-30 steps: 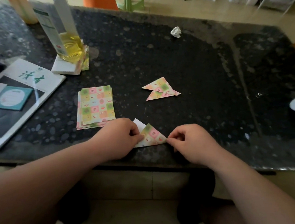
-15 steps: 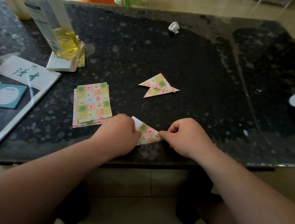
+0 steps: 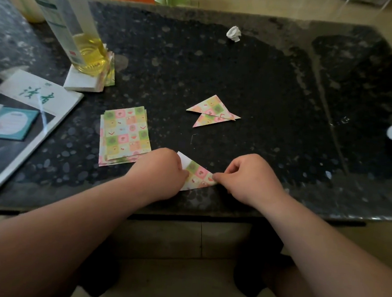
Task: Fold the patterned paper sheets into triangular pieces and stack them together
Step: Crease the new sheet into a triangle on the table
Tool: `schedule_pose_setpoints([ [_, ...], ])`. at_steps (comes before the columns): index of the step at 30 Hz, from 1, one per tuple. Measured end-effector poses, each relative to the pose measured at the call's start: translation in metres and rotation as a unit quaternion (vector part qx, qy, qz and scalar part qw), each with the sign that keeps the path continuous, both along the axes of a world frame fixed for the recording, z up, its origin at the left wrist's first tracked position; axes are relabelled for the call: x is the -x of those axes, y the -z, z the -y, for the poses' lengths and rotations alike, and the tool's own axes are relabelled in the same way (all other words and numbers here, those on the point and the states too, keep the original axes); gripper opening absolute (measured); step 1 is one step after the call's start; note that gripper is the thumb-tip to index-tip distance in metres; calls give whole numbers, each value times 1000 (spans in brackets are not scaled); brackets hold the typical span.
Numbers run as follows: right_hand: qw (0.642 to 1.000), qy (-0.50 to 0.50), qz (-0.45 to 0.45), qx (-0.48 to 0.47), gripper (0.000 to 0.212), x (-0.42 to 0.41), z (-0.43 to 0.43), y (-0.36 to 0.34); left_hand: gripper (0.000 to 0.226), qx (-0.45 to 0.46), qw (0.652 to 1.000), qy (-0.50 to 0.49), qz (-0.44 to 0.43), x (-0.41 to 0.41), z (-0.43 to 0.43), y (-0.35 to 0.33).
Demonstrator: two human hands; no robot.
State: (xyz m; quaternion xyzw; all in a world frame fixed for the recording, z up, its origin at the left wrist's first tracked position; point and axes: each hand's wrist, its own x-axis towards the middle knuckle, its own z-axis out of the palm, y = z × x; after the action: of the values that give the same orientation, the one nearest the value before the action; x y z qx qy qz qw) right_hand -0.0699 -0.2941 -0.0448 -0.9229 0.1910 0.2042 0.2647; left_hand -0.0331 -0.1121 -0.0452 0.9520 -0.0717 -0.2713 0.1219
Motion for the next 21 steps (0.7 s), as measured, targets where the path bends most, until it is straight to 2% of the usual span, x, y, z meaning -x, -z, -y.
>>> schedule_pose_setpoints([
  [15, 1000, 9, -15, -26, 27, -5, 5, -2, 30, -1, 1000, 16, -4, -1, 1, -5],
  [21, 998, 7, -47, -33, 27, -8, 4, -7, 27, 14, 1000, -5, 0, 2, 2, -7],
])
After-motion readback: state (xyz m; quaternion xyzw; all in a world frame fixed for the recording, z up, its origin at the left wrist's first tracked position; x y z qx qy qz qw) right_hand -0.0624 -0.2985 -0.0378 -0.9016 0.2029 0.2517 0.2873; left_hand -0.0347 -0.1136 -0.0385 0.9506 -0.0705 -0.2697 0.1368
